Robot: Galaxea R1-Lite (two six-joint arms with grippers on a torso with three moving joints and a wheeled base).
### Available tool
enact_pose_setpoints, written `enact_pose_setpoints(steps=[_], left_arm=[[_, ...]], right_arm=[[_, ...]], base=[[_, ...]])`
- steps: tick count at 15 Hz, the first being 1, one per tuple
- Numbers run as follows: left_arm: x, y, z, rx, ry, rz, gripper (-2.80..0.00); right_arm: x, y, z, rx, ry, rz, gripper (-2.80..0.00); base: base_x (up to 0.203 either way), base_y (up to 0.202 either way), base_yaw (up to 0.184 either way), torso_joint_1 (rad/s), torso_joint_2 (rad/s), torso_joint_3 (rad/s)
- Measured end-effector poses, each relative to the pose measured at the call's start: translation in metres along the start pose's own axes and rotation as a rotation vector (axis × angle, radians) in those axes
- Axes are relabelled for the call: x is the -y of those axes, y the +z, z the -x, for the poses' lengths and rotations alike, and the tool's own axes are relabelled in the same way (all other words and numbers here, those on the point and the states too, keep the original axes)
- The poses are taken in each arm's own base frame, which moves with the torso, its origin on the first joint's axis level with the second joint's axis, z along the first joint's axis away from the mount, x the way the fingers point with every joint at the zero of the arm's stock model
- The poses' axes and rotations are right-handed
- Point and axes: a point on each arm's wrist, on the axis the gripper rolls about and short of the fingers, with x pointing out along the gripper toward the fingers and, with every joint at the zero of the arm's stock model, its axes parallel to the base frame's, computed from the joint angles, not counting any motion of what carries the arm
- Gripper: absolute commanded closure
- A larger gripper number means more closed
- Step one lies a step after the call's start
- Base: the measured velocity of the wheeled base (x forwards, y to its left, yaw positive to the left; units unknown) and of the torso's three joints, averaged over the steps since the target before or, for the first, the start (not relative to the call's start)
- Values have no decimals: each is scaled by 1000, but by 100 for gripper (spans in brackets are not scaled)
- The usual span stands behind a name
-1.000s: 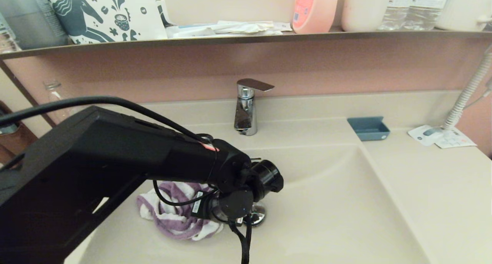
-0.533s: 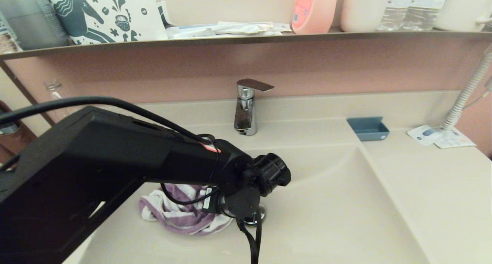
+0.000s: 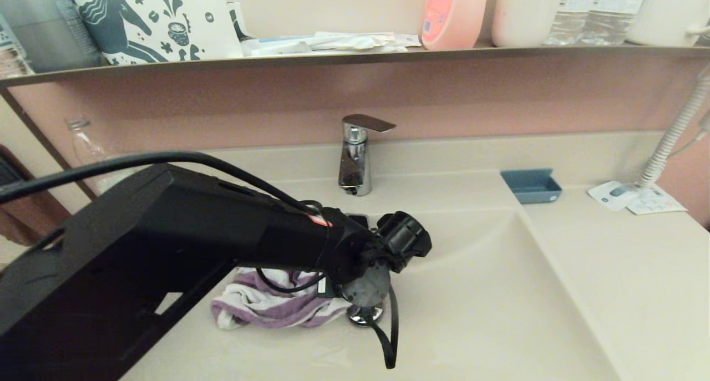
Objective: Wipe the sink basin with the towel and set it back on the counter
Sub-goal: Wipe the sink
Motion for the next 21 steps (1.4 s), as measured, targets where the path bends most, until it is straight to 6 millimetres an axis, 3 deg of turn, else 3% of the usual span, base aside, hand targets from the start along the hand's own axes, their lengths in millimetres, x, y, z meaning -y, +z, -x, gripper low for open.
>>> enact_pose_setpoints(steps=[6, 8, 11, 15, 21], left_arm=[[61, -1, 19, 69, -139, 31, 0], [78, 2, 32, 86, -178, 24, 0], [97, -13, 60, 74, -248, -39, 0], [92, -26, 80, 10, -240, -75, 0], [43, -38, 83, -286, -2, -117, 0]], right_arm=[[0, 0, 0, 0, 0, 0, 0], [0, 0, 0, 0, 0, 0, 0], [0, 0, 0, 0, 0, 0, 0], [0, 0, 0, 0, 0, 0, 0], [0, 0, 0, 0, 0, 0, 0]], base=[[0, 0, 0, 0, 0, 0], [0, 0, 0, 0, 0, 0], [0, 0, 0, 0, 0, 0], [0, 0, 0, 0, 0, 0], [0, 0, 0, 0, 0, 0]])
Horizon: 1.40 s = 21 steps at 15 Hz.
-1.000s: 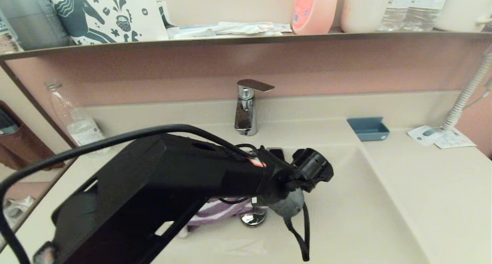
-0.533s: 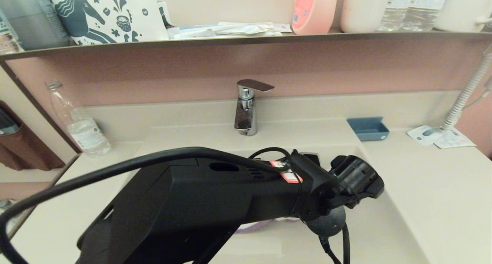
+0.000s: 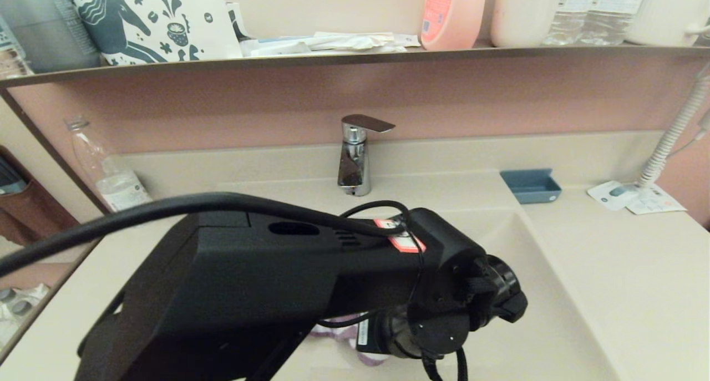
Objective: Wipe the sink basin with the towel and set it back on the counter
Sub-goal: Wipe the sink
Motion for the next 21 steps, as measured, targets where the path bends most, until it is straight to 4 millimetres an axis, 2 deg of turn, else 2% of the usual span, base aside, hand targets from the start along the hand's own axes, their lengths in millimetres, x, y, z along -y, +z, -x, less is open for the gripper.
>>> enact_pose_setpoints(steps=[5, 9, 11, 14, 17, 21], left_arm=[[-43, -18, -15, -122, 155, -41, 0], [-92, -25, -25, -147, 211, -58, 0], [-116, -22, -30, -110, 194, -83, 0], [-142, -4, -36, -19, 122, -61, 0], [-147, 23, -45, 123, 47, 54, 0], [-128, 45, -62, 293, 0, 168, 0]], right_arm=[[0, 0, 0, 0, 0, 0, 0], [0, 0, 0, 0, 0, 0, 0], [0, 0, 0, 0, 0, 0, 0], [0, 0, 0, 0, 0, 0, 0], [0, 0, 0, 0, 0, 0, 0], [0, 0, 0, 0, 0, 0, 0]], base=[[0, 0, 0, 0, 0, 0], [0, 0, 0, 0, 0, 0], [0, 0, 0, 0, 0, 0], [0, 0, 0, 0, 0, 0], [0, 0, 0, 0, 0, 0], [0, 0, 0, 0, 0, 0]])
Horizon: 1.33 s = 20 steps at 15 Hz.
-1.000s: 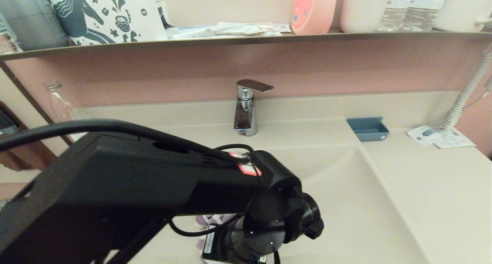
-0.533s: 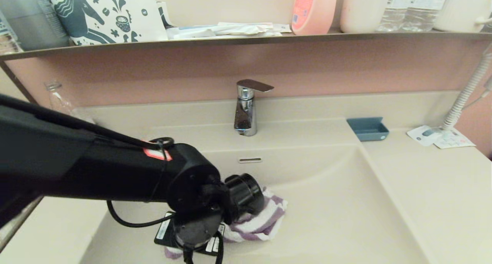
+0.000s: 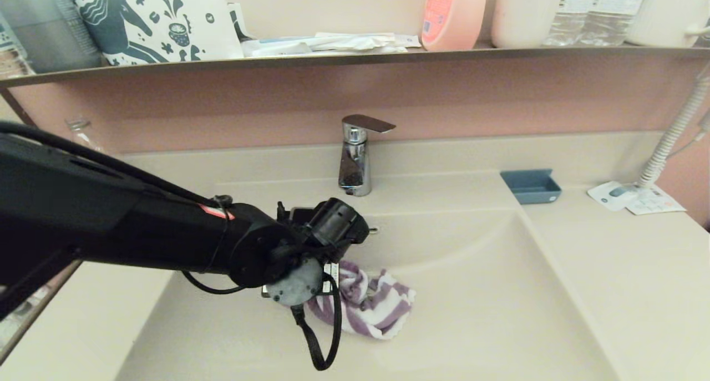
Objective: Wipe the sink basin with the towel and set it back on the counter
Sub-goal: Wipe the sink
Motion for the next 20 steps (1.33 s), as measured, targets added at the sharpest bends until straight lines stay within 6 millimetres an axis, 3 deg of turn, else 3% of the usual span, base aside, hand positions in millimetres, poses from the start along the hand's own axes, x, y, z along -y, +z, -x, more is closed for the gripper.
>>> enact_pose_setpoints(steps=[4, 9, 16, 20], left_arm=[[12, -4, -17, 11, -3, 26, 0], [45, -18, -29, 56, -24, 80, 0], [106, -25, -19, 142, -86, 92, 0], [131, -36, -2, 137, -128, 33, 0]], right_arm=[[0, 0, 0, 0, 0, 0, 0], [0, 0, 0, 0, 0, 0, 0], [0, 0, 0, 0, 0, 0, 0], [0, 0, 0, 0, 0, 0, 0]], base=[[0, 0, 0, 0, 0, 0], [0, 0, 0, 0, 0, 0], [0, 0, 0, 0, 0, 0], [0, 0, 0, 0, 0, 0]])
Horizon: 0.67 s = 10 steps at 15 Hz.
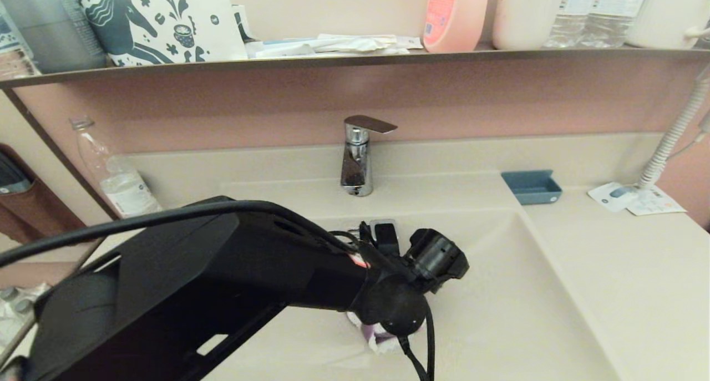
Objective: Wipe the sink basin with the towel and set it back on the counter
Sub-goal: Wipe the sink
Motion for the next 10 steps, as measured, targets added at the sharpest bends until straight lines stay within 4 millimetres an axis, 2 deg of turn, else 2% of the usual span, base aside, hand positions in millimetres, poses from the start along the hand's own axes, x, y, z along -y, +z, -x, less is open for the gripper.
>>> enact_pose_setpoints(steps=[2, 6, 8, 10], left_arm=[[10, -2, 17, -26, -21, -22, 0], [15, -7, 75, -114, -72, -83, 0], [9, -14, 99, -180, -62, -122, 0], [-4, -19, 113, -251, -7, -138, 0]], right_arm=[[0, 0, 0, 0, 0, 0, 0], [0, 0, 0, 0, -1, 0, 0], [0, 0, 0, 0, 0, 0, 0], [0, 0, 0, 0, -1, 0, 0]], base=[[0, 0, 0, 0, 0, 0], [0, 0, 0, 0, 0, 0], [0, 0, 0, 0, 0, 0], [0, 0, 0, 0, 0, 0]])
